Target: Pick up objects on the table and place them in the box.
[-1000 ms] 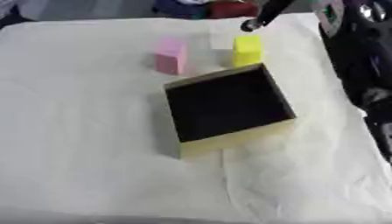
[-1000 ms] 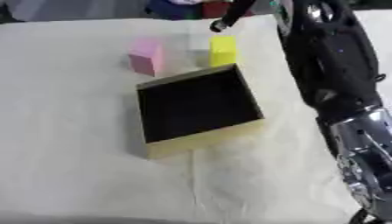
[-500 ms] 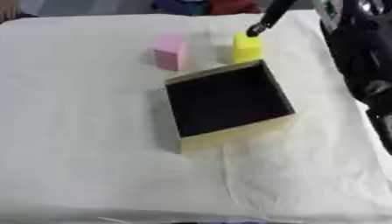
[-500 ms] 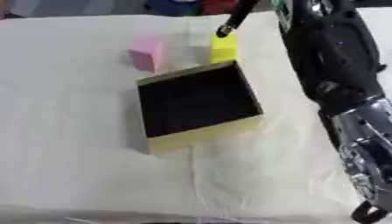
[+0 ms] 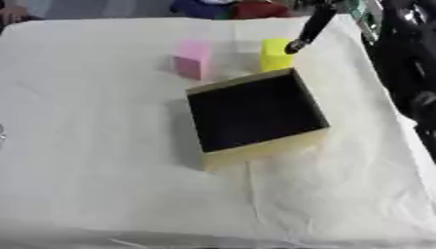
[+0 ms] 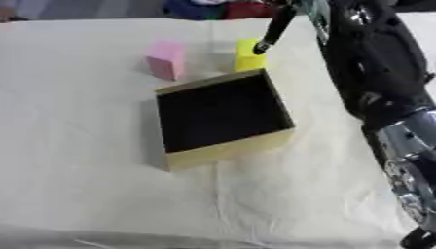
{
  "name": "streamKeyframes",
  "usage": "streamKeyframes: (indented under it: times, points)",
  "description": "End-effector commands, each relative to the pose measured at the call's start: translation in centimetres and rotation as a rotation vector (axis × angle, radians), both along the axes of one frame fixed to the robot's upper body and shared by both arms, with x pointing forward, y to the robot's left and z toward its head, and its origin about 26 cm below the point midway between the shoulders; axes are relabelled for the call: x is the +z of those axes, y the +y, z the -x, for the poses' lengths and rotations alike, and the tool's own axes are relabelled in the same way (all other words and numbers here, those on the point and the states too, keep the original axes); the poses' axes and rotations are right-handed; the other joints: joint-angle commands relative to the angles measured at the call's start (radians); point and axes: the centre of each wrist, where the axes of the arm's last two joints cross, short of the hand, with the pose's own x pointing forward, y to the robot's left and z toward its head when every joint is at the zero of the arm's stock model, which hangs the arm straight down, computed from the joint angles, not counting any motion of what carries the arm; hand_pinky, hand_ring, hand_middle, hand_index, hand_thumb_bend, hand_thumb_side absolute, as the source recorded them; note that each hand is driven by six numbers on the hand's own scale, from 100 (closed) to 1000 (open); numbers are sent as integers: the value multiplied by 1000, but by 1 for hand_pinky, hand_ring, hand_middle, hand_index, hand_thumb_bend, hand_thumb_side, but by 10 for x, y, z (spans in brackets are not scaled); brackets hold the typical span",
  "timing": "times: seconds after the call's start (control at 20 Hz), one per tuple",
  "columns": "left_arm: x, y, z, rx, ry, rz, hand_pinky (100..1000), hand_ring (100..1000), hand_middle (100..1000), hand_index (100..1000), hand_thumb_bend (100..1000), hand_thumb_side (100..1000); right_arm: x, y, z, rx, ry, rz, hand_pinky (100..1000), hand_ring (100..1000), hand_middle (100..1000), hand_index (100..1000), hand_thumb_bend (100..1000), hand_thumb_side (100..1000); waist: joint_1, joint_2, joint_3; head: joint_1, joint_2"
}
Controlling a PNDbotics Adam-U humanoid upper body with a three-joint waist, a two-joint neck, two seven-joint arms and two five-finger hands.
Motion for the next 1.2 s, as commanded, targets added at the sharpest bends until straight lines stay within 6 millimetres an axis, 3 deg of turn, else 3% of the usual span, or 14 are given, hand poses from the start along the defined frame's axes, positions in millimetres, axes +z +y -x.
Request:
streamKeyframes:
  times: [0.05,0.25,0.5,0.95,1.05,1.2]
  points:
    - [9,3,2,6,-21,-30,720,720,706,926,196,755,13,1,1,17,-34,-6,905,917,954,1000,496,547,4,-18,2,1,-25]
    - [9,3,2,4,-21,-27,719,719,705,926,193,757,6,2,-1,25,-24,-10,903,915,951,1000,492,544,9,-11,8,-11,-63]
    - [9,2,2,1,-24,-23,718,719,705,926,187,760,2,2,-4,30,-23,-10,901,914,950,1000,492,535,13,1,9,-19,-85]
    - [10,1,1,-1,-28,-19,716,718,705,925,181,764,-4,1,-8,38,1,4,897,910,949,1000,457,494,18,20,10,-28,-72]
    - [10,1,1,-2,-28,-18,716,718,705,925,175,763,-5,3,-8,45,0,2,896,908,947,1000,394,442,18,22,11,-29,-69]
    - [10,0,1,-4,-29,-17,716,718,704,925,178,765,-7,7,-8,57,-9,-10,894,906,944,1000,371,438,18,25,14,-30,-67]
